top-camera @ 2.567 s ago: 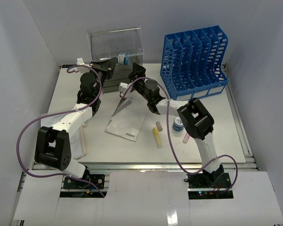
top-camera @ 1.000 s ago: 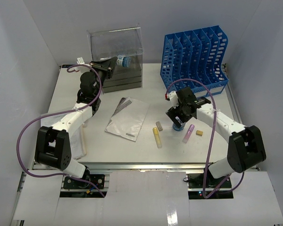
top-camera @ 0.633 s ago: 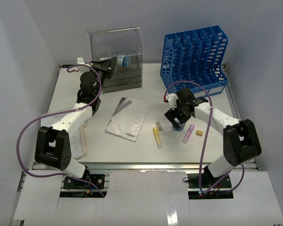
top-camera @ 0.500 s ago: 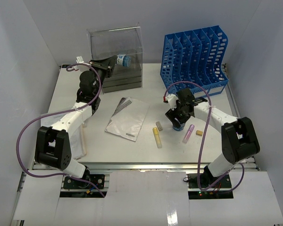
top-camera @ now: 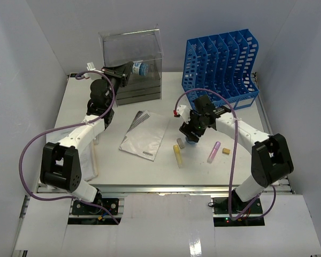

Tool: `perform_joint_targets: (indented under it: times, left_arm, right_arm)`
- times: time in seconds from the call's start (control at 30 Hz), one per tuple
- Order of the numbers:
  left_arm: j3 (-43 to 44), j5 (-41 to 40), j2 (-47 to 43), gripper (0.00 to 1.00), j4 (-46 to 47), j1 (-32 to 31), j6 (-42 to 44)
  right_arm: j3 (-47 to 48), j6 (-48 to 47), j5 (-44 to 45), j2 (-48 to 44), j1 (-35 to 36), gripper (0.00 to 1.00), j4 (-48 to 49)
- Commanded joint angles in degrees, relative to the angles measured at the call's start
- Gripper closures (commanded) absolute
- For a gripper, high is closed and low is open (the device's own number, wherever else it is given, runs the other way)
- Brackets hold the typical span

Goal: Organize the desk

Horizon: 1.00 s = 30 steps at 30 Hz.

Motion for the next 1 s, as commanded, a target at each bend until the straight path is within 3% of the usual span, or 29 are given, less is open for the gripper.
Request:
perform_joint_targets:
  times: [0.0, 0.2, 0.47, 0.7, 0.8, 0.97]
  left_arm:
    - [2.5, -0.8, 0.1, 1.00, 1.0, 0.8, 0.1]
    - [3.7, -0.3, 0.8, 1.00, 1.3, 0.8, 0.3]
    - [5.4, 1.0, 1.9, 1.00, 2.2, 0.9, -0.1]
    - [5.9, 1.2, 2.9, 1.00, 3.0, 1.2, -0.7]
    - [5.8, 3.0, 3.1, 1.00, 3.5, 1.2, -0.9]
    - [5.9, 3.6, 3.5, 1.00, 4.0, 1.2, -1.1]
  right_arm:
    - [10.8, -13.6, 1.0, -0.2, 7.6, 0.92, 6.8]
    - [19.4, -27.9, 8.4, 6.4, 13.6, 0.92, 18.6]
    - [13.9, -46.2, 13.7, 16.0, 15.0, 0.92, 61.3]
    - [21.5, -49.4, 14.1, 30.5, 14.3, 0.92, 86.9]
    - [29.5, -48.6, 14.6, 35.8, 13.6, 0.92, 91.4]
    - [41.8, -44.6, 17.3, 44.0, 12.4, 0.92, 90.4]
